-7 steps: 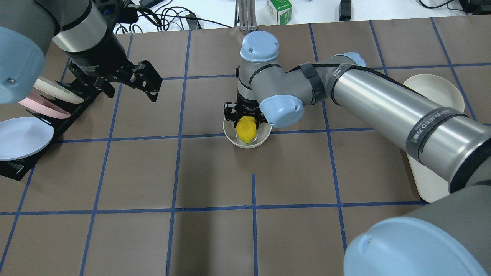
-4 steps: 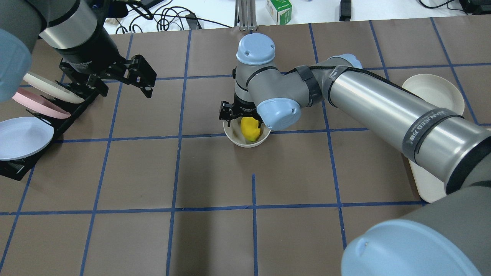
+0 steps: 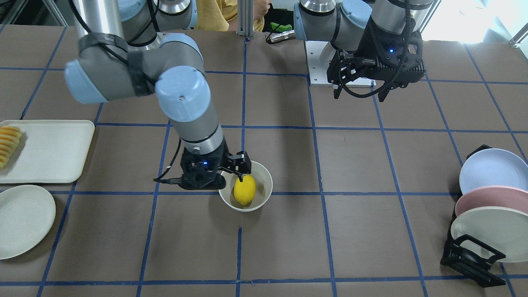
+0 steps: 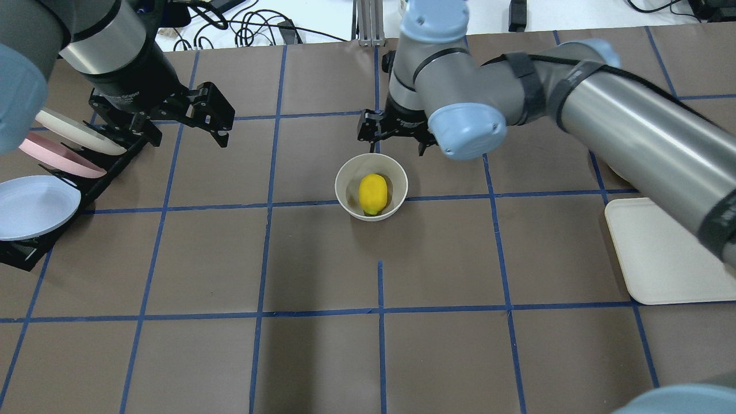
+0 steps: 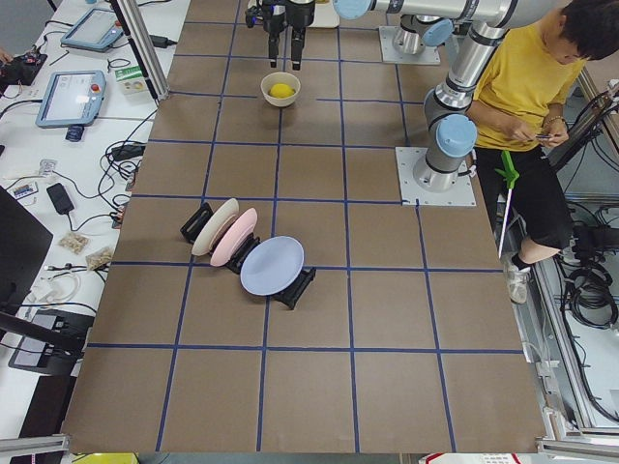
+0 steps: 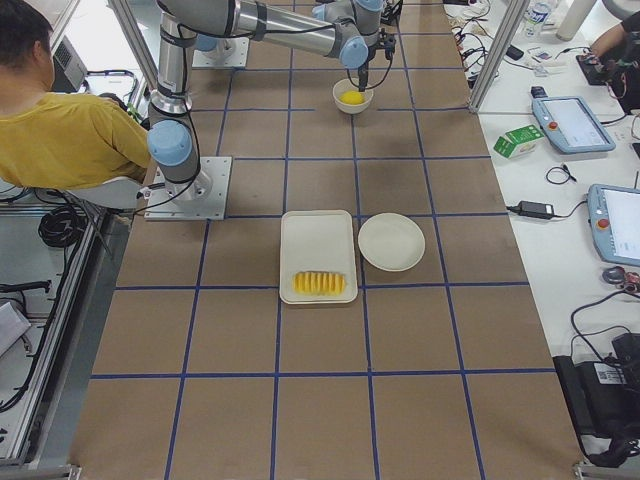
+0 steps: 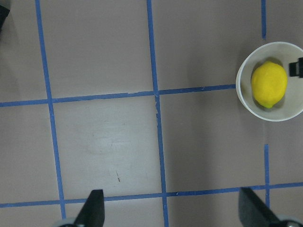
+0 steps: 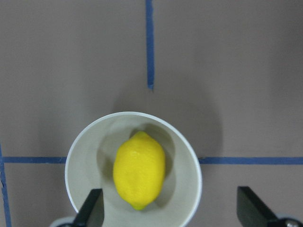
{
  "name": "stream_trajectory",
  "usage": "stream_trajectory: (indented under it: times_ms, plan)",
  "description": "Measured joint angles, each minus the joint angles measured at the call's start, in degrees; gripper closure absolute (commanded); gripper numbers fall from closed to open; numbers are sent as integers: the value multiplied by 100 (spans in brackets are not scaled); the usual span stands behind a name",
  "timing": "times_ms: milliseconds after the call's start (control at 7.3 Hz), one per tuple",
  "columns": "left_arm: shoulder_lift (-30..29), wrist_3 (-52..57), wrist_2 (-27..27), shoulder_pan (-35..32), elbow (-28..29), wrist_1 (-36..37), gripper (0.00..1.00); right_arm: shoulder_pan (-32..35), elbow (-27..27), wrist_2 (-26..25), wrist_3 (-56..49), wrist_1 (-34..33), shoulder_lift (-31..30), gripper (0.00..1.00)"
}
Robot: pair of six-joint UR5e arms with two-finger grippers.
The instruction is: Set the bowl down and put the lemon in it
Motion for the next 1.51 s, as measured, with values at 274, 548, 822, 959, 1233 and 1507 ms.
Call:
stream_trajectory:
  times_ms: [274, 548, 822, 959, 1233, 1507]
  plan:
    - [-21, -1, 3, 14, 22, -1, 0, -855, 41, -133, -143, 783, -674, 0]
    - [-50, -1, -18, 11, 23, -1, 0, -1328, 50, -1212, -202, 1692, -1046, 0]
    - [-61, -1, -16, -13, 17, 3, 0, -1432, -39, -1316, -272, 2196, -1184, 0]
    - [-64, -1, -20, -16, 10, 2, 0, -1442, -142, -1085, -286, 2354, -1206, 0]
    - [-44, -7, -11, -25, -17, 5, 0, -1414, -562, -934, -293, 2891, -1170, 0]
    - [-26, -6, 10, -28, -25, 10, 0, -1368, -742, -864, -296, 3146, -1160, 0]
